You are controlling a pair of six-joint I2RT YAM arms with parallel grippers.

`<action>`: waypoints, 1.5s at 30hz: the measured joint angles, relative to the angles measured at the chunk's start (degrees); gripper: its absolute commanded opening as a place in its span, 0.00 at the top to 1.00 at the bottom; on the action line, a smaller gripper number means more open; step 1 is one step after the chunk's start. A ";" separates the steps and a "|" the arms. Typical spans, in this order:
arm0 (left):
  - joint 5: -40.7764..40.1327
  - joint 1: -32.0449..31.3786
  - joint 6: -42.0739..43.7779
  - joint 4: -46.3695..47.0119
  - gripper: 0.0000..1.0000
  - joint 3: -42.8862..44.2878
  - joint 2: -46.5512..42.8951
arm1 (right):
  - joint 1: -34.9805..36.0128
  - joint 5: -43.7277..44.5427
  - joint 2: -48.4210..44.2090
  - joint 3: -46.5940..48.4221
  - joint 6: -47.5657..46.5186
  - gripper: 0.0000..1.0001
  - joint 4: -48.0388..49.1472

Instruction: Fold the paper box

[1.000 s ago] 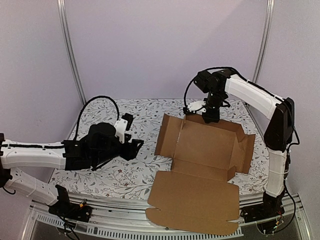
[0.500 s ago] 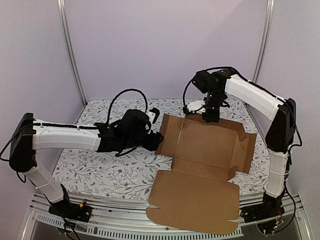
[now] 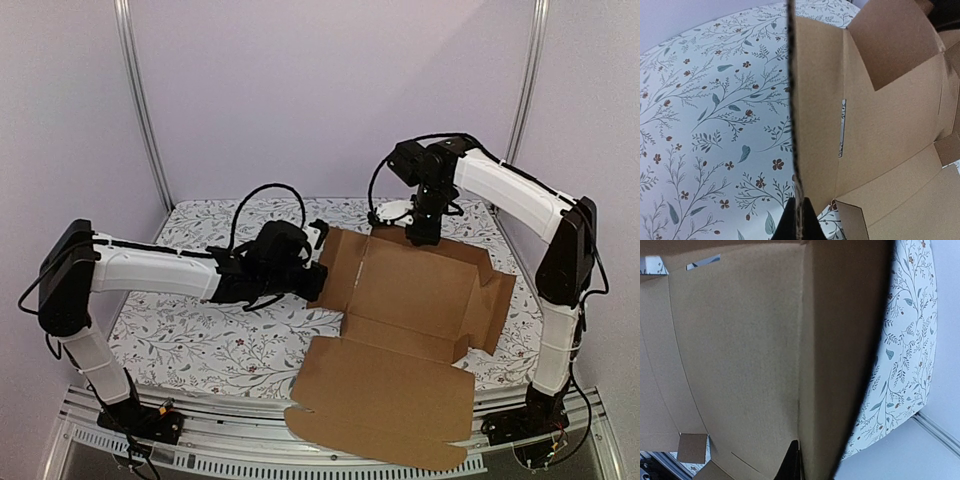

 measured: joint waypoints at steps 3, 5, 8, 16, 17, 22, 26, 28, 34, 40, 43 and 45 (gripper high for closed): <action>-0.17 0.00 -0.09 3.13 1.00 -2.60 -0.68 | -1.01 -2.40 -1.16 -0.76 0.44 0.89 0.33; -0.61 0.00 -0.11 4.66 1.00 -4.83 -1.99 | -1.77 -3.96 -1.68 -0.83 0.48 0.88 0.37; -0.96 0.00 -0.13 6.25 1.00 -6.56 -3.43 | -3.43 -6.40 -1.90 -0.83 0.48 0.90 0.50; -1.01 0.00 -0.52 7.61 1.00 -6.97 -3.80 | -4.79 -9.68 -1.99 -0.85 0.90 1.00 1.22; -1.03 0.00 -0.61 7.67 1.00 -6.97 -3.80 | -4.79 -9.77 -2.10 -0.85 0.90 1.00 1.25; -1.40 0.00 -0.48 8.55 0.61 -7.04 -3.80 | -4.70 -9.05 -4.02 -2.49 0.50 1.00 2.43; -1.16 -0.02 1.44 10.21 0.48 -9.42 -5.99 | -3.56 -4.68 -8.61 -8.52 0.26 1.00 8.37; -0.87 0.00 2.75 10.97 0.45 -13.18 -10.03 | -2.36 -2.29 -10.95 -12.02 -0.15 1.00 11.96; 0.07 0.00 4.28 11.37 0.43 -24.22 -27.67 | 2.75 4.48 -16.44 -22.56 -4.20 1.00 26.80; -3.72 1.57 2.23 11.50 0.44 -30.16 -34.82 | 5.40 9.16 -16.68 -28.79 -10.64 1.00 43.45; -4.85 6.10 0.68 12.46 0.44 -32.52 -33.57 | 6.36 10.75 -16.24 -29.38 -14.14 1.00 49.42; -4.55 9.20 0.26 13.64 0.44 -33.00 -31.21 | 7.32 11.67 -15.45 -29.31 -16.48 1.00 53.51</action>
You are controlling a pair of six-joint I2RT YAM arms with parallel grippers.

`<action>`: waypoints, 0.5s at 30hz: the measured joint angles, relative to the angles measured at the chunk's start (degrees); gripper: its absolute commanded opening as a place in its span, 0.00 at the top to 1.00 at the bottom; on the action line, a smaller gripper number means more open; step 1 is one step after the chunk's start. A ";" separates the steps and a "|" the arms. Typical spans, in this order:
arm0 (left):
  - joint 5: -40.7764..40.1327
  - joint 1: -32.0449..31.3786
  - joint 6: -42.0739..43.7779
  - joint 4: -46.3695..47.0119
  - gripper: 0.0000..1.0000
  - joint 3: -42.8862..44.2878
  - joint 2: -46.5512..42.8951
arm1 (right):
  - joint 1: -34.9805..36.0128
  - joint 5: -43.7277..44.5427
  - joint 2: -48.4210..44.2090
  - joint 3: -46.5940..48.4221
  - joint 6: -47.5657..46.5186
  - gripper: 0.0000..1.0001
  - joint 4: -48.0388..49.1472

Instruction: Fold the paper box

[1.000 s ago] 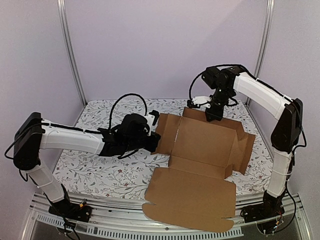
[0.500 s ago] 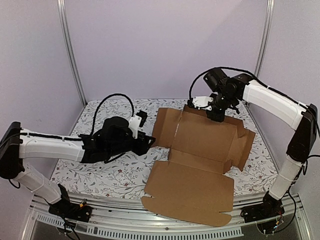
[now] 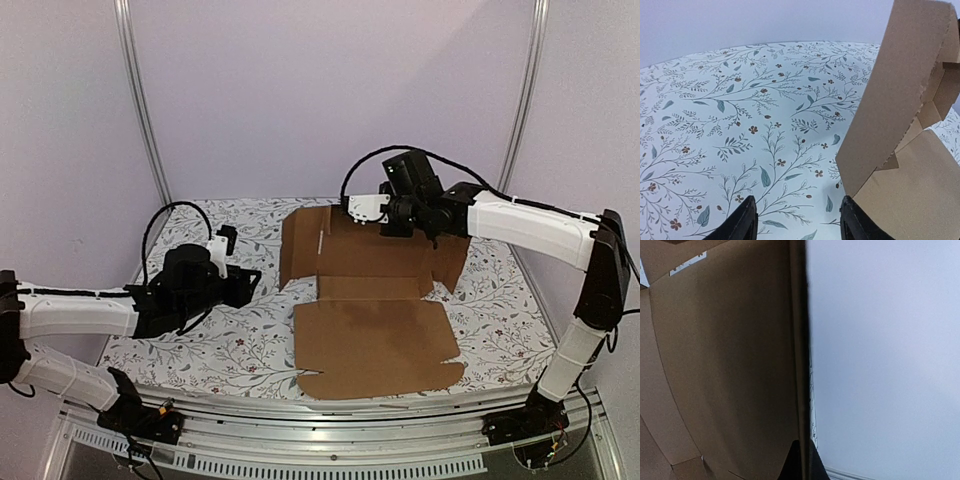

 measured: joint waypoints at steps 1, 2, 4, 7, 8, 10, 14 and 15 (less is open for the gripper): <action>0.61 1.36 0.00 1.07 0.44 0.04 1.77 | 0.57 0.48 0.52 0.00 -1.25 1.00 1.95; 1.14 2.32 0.11 2.05 0.44 0.15 3.32 | 1.16 0.76 1.14 0.00 -2.21 1.00 3.50; 2.73 3.82 0.57 4.00 0.44 1.09 7.78 | 2.47 1.81 2.40 -0.07 -4.22 1.00 6.36; 4.72 4.44 1.77 6.49 0.44 3.34 13.77 | 4.24 3.63 3.63 -1.66 -6.21 1.00 10.97; 5.40 4.46 2.27 7.28 0.44 4.28 15.45 | 4.87 4.55 3.74 -2.97 -6.80 1.00 13.07; 6.91 4.52 3.23 9.38 0.44 5.92 18.25 | 6.08 6.27 3.80 -5.64 -7.91 1.00 16.90; 10.10 4.59 4.55 13.11 0.44 6.60 20.33 | 8.11 9.53 3.93 -9.51 -9.09 1.00 22.95; 10.84 4.59 4.85 13.92 0.44 6.60 20.61 | 8.55 10.36 3.93 -10.16 -9.20 1.00 24.13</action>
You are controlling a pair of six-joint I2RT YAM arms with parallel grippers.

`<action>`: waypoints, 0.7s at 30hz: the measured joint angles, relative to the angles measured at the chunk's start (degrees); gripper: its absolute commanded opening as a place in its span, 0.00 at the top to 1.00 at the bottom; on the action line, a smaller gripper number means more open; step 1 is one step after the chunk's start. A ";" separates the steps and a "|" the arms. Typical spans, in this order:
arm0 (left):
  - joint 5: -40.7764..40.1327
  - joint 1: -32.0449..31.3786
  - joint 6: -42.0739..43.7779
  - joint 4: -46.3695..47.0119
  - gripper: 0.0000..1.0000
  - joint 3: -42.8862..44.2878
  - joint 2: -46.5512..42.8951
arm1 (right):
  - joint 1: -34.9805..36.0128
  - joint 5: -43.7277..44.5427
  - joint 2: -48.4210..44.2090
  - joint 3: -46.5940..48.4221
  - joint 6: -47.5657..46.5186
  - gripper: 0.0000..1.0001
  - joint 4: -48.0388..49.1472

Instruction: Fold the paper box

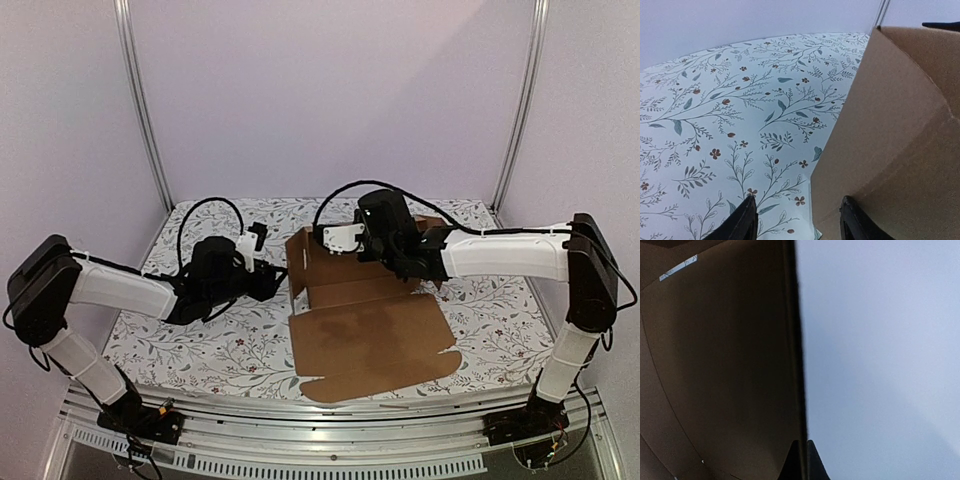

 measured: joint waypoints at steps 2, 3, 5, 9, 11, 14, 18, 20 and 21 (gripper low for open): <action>1.44 0.02 0.39 1.64 0.43 -0.02 0.46 | 0.85 1.66 0.00 -1.36 -0.11 1.00 2.71; 2.12 0.02 0.46 2.45 0.43 -0.07 0.59 | 1.20 2.16 0.00 -2.01 -0.15 1.00 3.78; 3.82 0.02 0.57 4.68 0.43 -0.35 0.98 | 2.08 3.58 0.00 -3.96 -0.35 1.00 6.73; 6.58 0.02 0.94 7.67 0.42 -0.79 2.56 | 3.56 5.81 0.00 -7.93 -0.55 1.00 12.55; 7.80 -0.15 1.40 8.94 0.42 -0.90 3.50 | 4.22 6.73 0.00 -9.81 -0.74 1.00 15.56; 9.53 -0.48 2.21 10.14 0.42 -1.09 4.72 | 5.31 8.28 0.00 -12.92 -1.62 1.00 21.07; 11.32 -1.36 4.26 10.93 0.42 -1.46 5.29 | 5.81 9.57 0.00 -14.51 -2.08 1.00 24.85; 12.52 -2.27 5.81 11.13 0.42 -1.77 5.40 | 5.84 9.81 0.00 -14.80 -2.21 1.00 25.64; 13.14 -2.84 6.62 11.28 0.42 -1.92 5.49 | 5.86 9.99 0.00 -14.93 -2.25 1.00 25.97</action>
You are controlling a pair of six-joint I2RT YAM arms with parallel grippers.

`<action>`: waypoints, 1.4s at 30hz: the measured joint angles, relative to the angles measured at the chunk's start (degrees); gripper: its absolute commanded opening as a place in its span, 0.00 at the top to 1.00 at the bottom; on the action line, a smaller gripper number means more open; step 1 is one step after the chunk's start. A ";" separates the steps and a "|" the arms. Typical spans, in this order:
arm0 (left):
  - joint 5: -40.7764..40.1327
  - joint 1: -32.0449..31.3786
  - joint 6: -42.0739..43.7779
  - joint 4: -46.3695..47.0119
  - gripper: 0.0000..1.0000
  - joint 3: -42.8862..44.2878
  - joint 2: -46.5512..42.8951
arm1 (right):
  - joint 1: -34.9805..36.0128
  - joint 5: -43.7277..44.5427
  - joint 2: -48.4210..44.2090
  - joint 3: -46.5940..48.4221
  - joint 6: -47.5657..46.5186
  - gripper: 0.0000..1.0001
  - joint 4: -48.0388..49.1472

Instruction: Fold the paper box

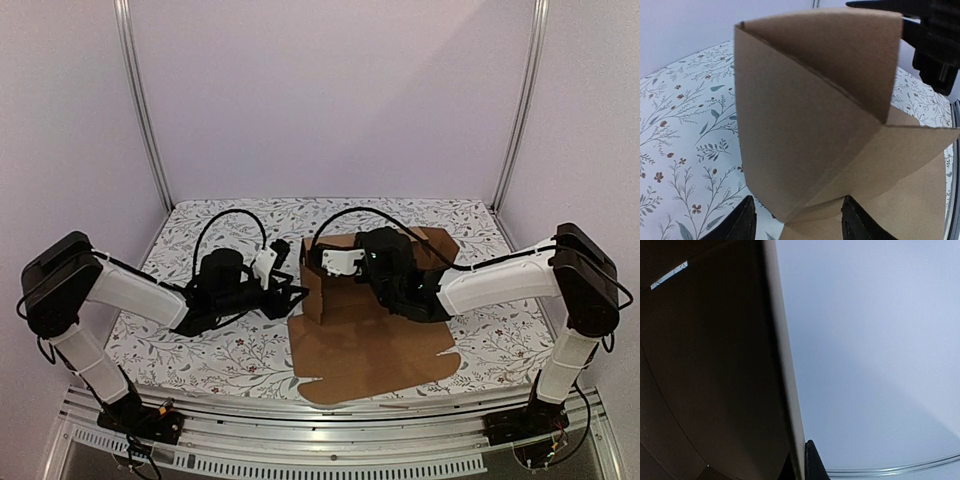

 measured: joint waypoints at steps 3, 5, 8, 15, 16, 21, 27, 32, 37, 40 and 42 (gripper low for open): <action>1.14 -1.62 1.79 0.02 0.42 -0.22 0.11 | 0.00 0.37 0.00 -0.17 -0.20 1.00 0.50; 1.01 -2.36 2.56 0.33 0.42 -0.22 0.42 | 0.00 0.50 0.00 -0.31 -0.37 1.00 0.74; -0.72 -3.15 2.91 0.98 0.44 0.04 1.66 | 0.04 0.72 0.00 -0.55 -0.52 1.00 1.22; -10.38 -6.64 3.67 5.90 0.50 0.44 6.16 | 0.68 1.92 0.22 -2.12 -1.36 1.00 4.44; -11.69 -7.02 3.78 7.04 0.51 0.44 6.75 | 0.85 2.16 0.35 -2.36 -1.51 1.00 4.92; -17.29 -8.44 4.63 13.60 0.46 0.35 8.94 | 1.14 3.15 0.90 -2.64 -1.86 1.00 6.47; -23.08 -10.21 8.41 26.43 0.46 -0.15 13.51 | 1.16 4.42 1.36 -2.67 -1.90 1.00 7.21; -26.18 -11.34 11.89 33.46 0.43 -1.03 17.59 | 1.22 5.38 1.84 -2.67 -2.12 1.00 7.85; -27.96 -12.59 14.12 35.47 0.43 -2.78 18.38 | 1.40 5.81 1.86 -2.67 -2.91 1.00 8.13; -28.76 -13.20 14.84 35.95 0.44 -2.97 18.38 | 1.40 6.40 1.84 -2.62 -3.34 1.00 8.15; -29.31 -13.33 15.02 36.46 0.44 -2.97 18.38 | 1.46 7.10 2.01 -2.19 -3.39 1.00 8.09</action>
